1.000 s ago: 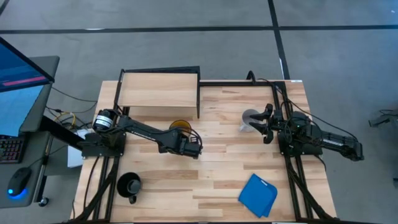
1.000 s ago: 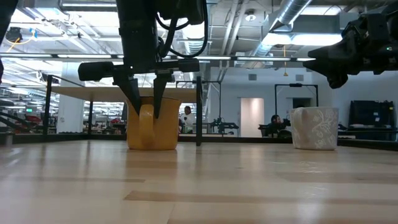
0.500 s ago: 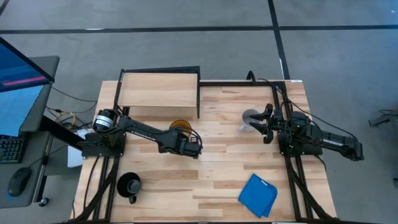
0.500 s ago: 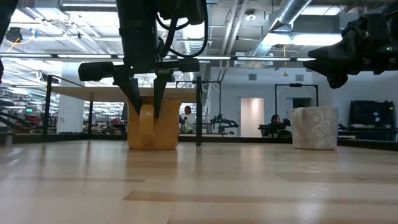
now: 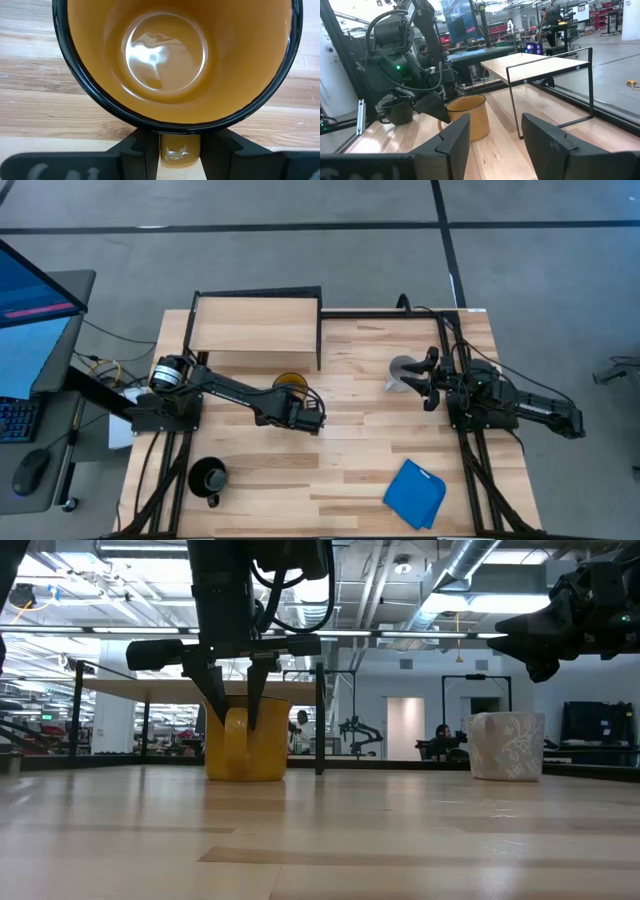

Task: Stack small to large cups/mugs on shelf
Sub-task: Put the yellow mug on the shelf

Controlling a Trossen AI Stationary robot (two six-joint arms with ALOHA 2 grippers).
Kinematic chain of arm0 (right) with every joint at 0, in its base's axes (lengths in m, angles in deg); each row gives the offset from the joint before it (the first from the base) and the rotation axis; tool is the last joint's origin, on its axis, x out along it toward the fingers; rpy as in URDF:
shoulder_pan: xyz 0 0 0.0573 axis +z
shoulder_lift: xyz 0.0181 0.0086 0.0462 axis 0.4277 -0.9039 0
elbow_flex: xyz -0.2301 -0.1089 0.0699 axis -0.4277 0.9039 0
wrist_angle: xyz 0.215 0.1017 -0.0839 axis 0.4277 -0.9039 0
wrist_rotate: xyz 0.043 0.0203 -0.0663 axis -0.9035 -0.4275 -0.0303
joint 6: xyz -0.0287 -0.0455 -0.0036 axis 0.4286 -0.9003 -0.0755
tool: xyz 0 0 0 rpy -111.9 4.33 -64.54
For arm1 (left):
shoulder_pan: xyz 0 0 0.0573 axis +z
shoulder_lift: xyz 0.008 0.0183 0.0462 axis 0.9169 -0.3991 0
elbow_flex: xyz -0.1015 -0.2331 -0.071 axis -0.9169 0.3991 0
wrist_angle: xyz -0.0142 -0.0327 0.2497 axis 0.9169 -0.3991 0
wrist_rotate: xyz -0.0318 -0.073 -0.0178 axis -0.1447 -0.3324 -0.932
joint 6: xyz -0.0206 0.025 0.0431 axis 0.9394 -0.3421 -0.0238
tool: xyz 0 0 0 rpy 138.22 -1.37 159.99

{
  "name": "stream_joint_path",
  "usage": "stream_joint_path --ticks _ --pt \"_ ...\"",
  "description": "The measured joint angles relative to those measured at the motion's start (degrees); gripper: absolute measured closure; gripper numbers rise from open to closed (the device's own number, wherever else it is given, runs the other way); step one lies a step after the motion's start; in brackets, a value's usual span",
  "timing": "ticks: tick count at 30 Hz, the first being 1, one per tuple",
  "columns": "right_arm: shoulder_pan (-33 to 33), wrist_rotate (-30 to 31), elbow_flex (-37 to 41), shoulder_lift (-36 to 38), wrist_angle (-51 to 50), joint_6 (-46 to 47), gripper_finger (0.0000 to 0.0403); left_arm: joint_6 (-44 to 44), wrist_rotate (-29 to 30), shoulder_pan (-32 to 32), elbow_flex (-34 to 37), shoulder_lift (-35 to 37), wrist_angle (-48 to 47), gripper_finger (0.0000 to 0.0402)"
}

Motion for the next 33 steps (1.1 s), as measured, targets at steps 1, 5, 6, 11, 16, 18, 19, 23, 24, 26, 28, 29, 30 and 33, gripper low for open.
stream_joint_path --ticks 1,5,6,11,16,18,19,23,24,26,28,29,30,33 --pt "0.0 0.0 0.0 0.0 0.0 0.0 0.0202 0.0 0.0 0.0 0.0 0.0 0.0 0.03" --pt "0.0 0.0 0.0 0.0 0.0 0.0 0.0202 0.0 0.0 0.0 0.0 0.0 0.0 0.03" --pt "0.0 0.0 0.0 0.0 0.0 0.0 0.0202 0.0 0.0 0.0 0.0 0.0 0.0 0.03" --pt "0.0 0.0 0.0 0.0 0.0 0.0 0.0202 0.0 0.0 0.0 0.0 0.0 0.0 0.03" --pt "0.0 0.0 0.0 0.0 0.0 0.0 0.0202 0.0 0.1 0.0 0.0 0.0 0.0 0.03" --pt "0.0 0.0 0.0 0.0 0.0 0.0 0.0202 0.0 0.1 0.0 0.0 0.0 0.0 0.03" --pt "0.0 0.0 0.0 0.0 0.0 0.0 0.0202 0.0 0.1 0.0 0.0 0.0 0.0 0.03" --pt "0.0 0.0 0.0 0.0 0.0 0.0 0.0202 0.0 0.1 0.0 0.0 0.0 0.0 0.0301" --pt "0.0 0.0 0.0 0.0 0.0 0.0 0.0202 0.0 0.1 0.0 0.0 0.0 0.0 0.0301" --pt "0.0 0.0 0.0 0.0 0.0 0.0 0.0202 0.0 0.1 0.0 0.0 0.0 0.0 0.0301" --pt "0.0 0.0 0.0 0.0 0.0 0.0 0.0202 0.0 0.0 0.0 0.0 0.0 0.0 0.0301" --pt "0.0 0.0 0.0 0.0 0.0 0.0 0.0202 0.0 0.0 0.0 0.0 0.0 0.0 0.0301" --pt "0.0 0.0 0.0 0.0 0.0 0.0 0.0202 0.0 0.0 0.0 0.0 0.0 0.0 0.0301" --pt "0.0 0.0 0.0 0.0 0.0 0.0 0.0202 -1.2 -0.3 0.0 0.0 0.0 0.0 0.0301"
